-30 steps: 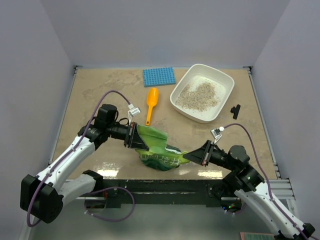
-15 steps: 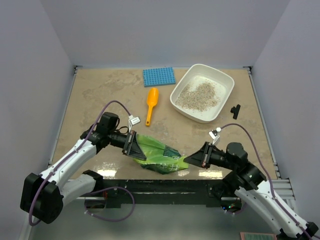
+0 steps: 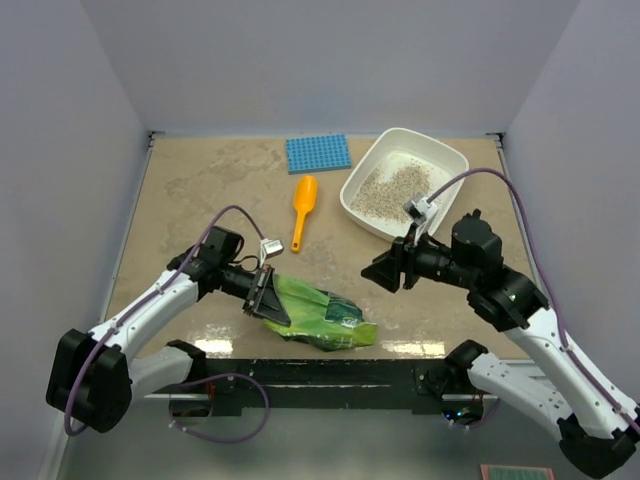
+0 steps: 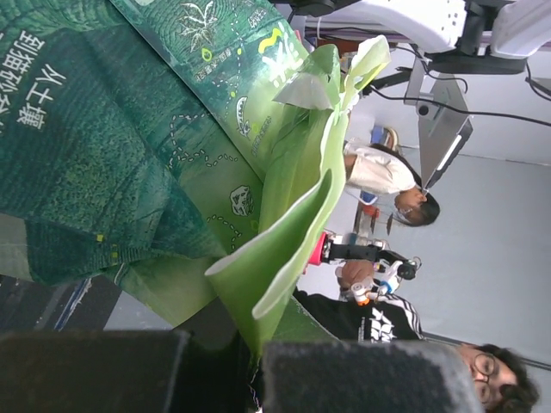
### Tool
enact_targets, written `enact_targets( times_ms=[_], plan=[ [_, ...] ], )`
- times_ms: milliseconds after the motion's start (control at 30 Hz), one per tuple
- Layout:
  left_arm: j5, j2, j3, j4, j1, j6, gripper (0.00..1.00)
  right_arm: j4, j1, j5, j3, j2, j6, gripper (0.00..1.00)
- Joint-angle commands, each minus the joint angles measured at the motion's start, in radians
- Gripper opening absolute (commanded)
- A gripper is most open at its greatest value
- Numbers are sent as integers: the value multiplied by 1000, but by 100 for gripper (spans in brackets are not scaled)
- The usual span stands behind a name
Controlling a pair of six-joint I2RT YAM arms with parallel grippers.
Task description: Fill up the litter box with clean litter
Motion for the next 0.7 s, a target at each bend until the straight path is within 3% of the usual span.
enact_targets(
  times_ms=[0,167,367,667],
  plan=[
    [-59,42,35,-9,13,31,0,-24,3,-174,90,84,-270,53],
    [-62,87,62,-17,13,42,0,-45,109,-212,144,160,-379,54],
    [-67,171,131,-43,13,71,0,-6,440,21,186,302,-379,54],
    [-73,213,168,-61,13,88,0,-45,606,312,209,422,-411,55]
  ],
)
